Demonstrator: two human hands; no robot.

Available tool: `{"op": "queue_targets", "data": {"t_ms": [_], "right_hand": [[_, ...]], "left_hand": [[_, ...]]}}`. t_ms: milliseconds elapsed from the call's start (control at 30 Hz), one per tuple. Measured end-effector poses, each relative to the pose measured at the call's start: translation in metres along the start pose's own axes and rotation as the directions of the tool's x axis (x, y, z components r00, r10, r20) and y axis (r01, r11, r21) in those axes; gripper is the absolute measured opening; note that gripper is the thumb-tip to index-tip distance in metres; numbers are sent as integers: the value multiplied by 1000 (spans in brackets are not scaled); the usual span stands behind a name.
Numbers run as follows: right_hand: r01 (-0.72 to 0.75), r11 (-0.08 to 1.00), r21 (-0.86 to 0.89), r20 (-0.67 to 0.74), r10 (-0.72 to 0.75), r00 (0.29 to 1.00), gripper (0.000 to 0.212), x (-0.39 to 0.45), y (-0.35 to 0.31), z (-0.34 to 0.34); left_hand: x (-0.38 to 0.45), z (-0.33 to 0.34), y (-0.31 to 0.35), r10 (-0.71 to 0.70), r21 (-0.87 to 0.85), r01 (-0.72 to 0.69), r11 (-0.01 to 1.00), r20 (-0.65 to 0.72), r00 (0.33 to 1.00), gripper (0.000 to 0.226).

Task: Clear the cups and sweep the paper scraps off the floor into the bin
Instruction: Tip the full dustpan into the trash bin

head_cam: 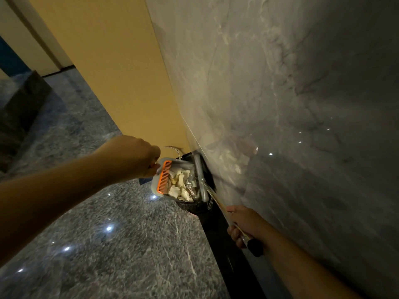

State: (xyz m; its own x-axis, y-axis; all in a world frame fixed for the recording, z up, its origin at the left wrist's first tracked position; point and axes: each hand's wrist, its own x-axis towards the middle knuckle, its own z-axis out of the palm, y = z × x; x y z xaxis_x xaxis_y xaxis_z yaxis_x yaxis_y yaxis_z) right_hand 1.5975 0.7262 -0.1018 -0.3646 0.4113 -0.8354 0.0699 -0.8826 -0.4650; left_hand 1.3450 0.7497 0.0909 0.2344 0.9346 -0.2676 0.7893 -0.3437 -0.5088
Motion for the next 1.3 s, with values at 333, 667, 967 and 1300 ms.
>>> {"op": "queue_targets", "data": {"t_ms": [333,667,967,1300], "right_hand": [[0,1000,-22,-27,0,1000,21,-1,-1,2],[15,1000,-6,-29,-15,999,24,-1,-1,-1],[69,996,-49,-37,-71,997,19,-7,-1,4],[252,947,-199,-67,-270,961,25,-18,-6,16]], "left_hand": [[-2,2,0,-71,-40,70,997,-22,997,28],[-3,-5,-2,-190,-129,182,975,-48,981,26],[-9,-6,-3,-222,-124,216,969,-32,975,27],[-15,-6,-5,-187,-135,184,974,-14,982,27]]}}
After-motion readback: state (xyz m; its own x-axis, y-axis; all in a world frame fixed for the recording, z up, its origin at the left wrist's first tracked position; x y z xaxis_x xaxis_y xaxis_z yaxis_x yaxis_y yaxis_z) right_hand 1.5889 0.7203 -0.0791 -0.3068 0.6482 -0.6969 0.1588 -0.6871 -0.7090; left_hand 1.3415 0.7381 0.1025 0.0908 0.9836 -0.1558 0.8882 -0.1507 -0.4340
